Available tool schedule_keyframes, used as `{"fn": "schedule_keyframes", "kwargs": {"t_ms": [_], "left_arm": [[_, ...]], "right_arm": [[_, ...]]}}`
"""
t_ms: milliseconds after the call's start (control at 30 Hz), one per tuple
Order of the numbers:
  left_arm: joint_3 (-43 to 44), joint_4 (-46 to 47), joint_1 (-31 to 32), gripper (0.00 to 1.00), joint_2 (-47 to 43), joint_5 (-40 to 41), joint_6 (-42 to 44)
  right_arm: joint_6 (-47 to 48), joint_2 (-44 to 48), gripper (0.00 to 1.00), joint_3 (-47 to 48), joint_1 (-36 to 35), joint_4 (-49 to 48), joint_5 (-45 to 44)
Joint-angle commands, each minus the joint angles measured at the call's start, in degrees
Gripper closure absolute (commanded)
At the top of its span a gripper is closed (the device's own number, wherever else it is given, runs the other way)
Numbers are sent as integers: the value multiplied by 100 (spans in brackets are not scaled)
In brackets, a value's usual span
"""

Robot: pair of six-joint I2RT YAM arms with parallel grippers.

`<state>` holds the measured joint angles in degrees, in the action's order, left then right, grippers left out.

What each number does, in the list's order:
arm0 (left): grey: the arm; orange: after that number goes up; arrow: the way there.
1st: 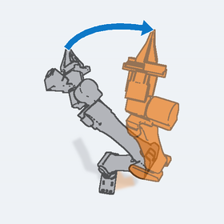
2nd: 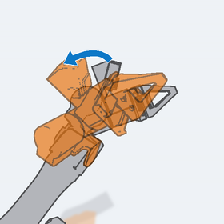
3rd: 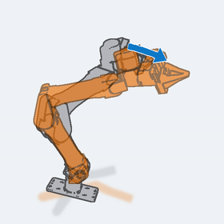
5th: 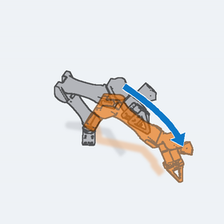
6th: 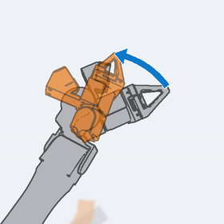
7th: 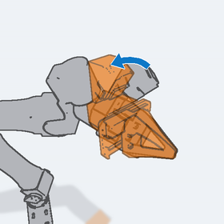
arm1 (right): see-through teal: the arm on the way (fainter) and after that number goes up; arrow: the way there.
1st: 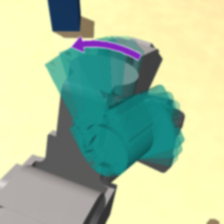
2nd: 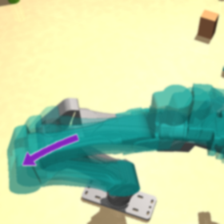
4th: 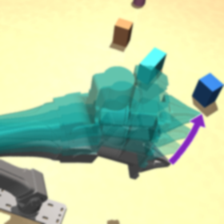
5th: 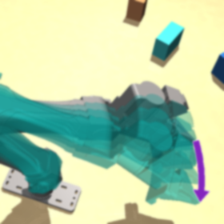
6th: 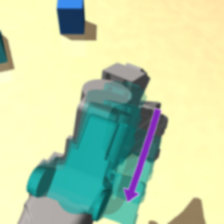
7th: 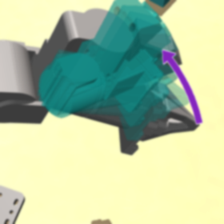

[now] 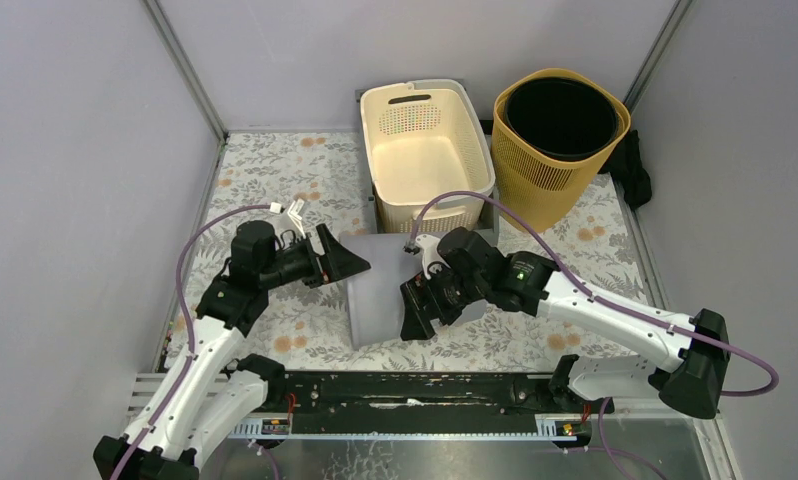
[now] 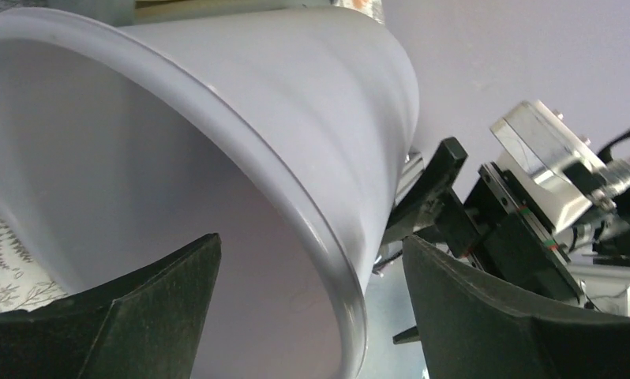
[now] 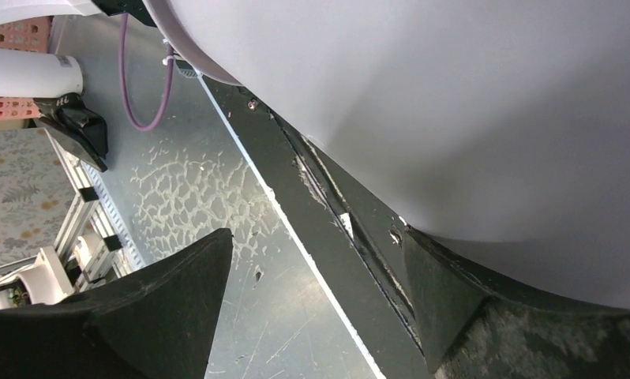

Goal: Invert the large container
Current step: Turn the container upside down at the center of the board.

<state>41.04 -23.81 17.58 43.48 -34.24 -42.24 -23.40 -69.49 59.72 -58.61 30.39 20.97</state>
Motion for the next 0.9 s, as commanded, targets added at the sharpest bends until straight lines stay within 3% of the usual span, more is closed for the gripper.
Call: {"fn": "schedule_keyframes", "kwargs": {"t_ms": [0, 233, 333, 400, 533, 633, 867], "left_arm": [[-296, 926, 8, 12, -193, -891, -485], [-891, 2038, 52, 36, -289, -1231, -1299], [-1034, 2266, 107, 51, -230, -1220, -1447], [-1084, 2401, 163, 67, -163, -1173, -1527], [-1212, 2767, 366, 77, 82, -1123, -1694], [-1289, 3067, 509, 100, 233, -1095, -1803], [-1359, 3984, 533, 100, 337, -1147, -2294]], "right_arm": [[99, -68, 15, -35, 213, -183, -48], [124, -132, 16, 11, 297, -181, 36], [141, -163, 16, 26, 321, -191, 47], [138, -190, 16, 31, 337, -192, 71], [133, -247, 17, 55, 341, -192, 100], [134, -242, 17, 95, 346, -152, 100], [161, 72, 17, 492, 350, 417, -119]]}}
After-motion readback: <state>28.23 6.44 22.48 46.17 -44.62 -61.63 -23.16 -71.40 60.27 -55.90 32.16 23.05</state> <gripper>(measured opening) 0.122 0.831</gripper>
